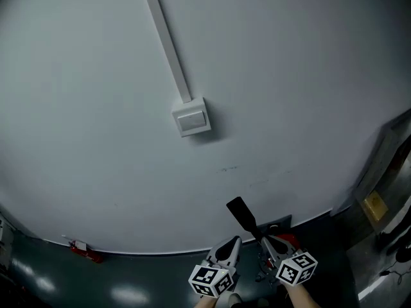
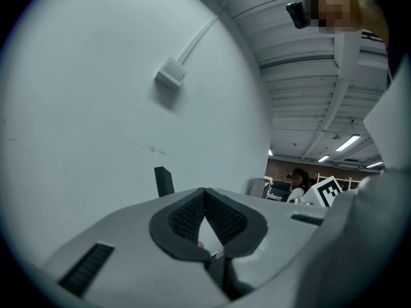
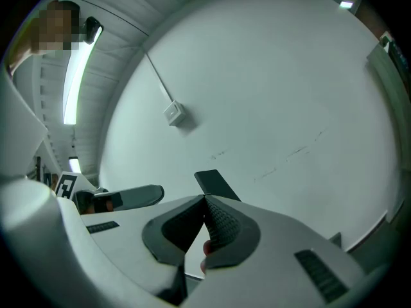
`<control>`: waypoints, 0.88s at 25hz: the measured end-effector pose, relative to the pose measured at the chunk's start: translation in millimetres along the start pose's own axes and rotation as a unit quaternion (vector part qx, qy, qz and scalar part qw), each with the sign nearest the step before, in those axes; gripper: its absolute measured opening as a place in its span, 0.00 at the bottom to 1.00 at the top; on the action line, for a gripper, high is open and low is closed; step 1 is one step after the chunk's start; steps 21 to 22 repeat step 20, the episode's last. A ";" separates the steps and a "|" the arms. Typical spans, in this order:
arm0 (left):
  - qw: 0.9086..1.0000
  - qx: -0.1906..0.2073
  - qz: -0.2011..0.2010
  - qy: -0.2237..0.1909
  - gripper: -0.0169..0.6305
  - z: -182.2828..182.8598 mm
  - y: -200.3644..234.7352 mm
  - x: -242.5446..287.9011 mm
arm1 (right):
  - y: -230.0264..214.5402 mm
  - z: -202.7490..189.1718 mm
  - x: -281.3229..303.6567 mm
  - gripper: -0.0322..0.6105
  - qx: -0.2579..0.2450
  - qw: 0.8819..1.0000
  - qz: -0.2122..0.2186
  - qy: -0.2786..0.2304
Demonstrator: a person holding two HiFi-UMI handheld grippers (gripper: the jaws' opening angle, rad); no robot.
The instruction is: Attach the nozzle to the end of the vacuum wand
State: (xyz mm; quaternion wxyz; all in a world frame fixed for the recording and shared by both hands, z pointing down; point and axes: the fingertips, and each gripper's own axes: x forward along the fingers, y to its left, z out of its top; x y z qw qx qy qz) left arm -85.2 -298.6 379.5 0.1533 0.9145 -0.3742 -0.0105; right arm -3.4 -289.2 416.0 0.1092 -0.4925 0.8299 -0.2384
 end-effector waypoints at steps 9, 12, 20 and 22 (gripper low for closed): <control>1.000 -0.011 0.000 -0.005 0.03 9.8 18.9 -9.5 | 12.8 -1.2 14.9 0.08 0.014 1.000 0.013 -0.001; 1.000 -0.015 0.000 -0.007 0.03 10.6 21.3 -11.5 | 15.9 -0.6 18.9 0.08 0.014 1.000 0.017 -0.001; 1.000 -0.024 -0.001 -0.019 0.03 16.9 33.2 -8.5 | 20.0 8.7 37.1 0.08 0.014 0.999 0.031 -0.014; 1.000 -0.024 -0.001 -0.019 0.03 16.9 33.2 -8.5 | 20.0 8.7 37.1 0.08 0.014 0.999 0.031 -0.014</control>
